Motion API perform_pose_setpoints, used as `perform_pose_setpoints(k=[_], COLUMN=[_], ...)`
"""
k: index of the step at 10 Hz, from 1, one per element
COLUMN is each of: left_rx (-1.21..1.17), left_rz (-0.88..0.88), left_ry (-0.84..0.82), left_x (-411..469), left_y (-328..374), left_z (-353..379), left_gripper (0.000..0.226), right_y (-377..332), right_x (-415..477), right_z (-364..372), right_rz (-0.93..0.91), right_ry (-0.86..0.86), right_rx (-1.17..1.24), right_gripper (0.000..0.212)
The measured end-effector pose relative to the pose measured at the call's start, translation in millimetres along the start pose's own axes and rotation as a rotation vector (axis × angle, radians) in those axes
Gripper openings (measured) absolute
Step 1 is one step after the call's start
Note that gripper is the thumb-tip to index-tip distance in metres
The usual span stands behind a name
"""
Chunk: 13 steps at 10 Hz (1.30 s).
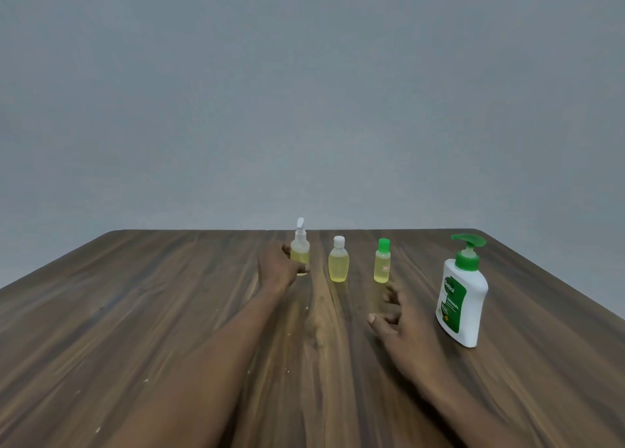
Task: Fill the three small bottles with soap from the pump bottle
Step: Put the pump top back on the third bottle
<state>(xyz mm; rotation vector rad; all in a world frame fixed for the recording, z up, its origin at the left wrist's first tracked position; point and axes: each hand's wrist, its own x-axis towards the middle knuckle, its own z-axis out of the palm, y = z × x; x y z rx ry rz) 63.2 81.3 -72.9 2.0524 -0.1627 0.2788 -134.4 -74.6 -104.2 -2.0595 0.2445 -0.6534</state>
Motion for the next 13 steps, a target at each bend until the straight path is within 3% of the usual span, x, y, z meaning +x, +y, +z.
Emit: perform_pose_setpoints(k=[3, 8, 10, 12, 13], left_rx=[-0.034, -0.024, -0.030, -0.057, -0.024], left_rz=[0.001, 0.000, 0.023, 0.006, -0.009], left_ry=[-0.057, -0.018, -0.021, -0.054, -0.017], left_x=[10.8, 22.7, 23.2, 10.3, 0.8], left_y=[-26.4, -46.3, -51.9, -45.3, -41.4], left_z=[20.5, 25.7, 28.1, 17.4, 5.6], left_gripper=[0.036, 0.043, 0.053, 0.087, 0.083], right_y=[4.6, -1.8, -3.5, -2.3, -7.6], right_x=[2.5, -1.8, -0.8, 2.2, 0.4], right_z=[6.7, 6.5, 7.4, 5.5, -6.7], right_rz=[0.001, 0.023, 0.025, 0.000, -0.076], right_ry=[0.004, -0.064, -0.059, -0.020, 0.094], right_rx=[-0.055, -0.157, -0.173, -0.129, -0.140], right_gripper=[0.061, 0.062, 0.063, 0.061, 0.050])
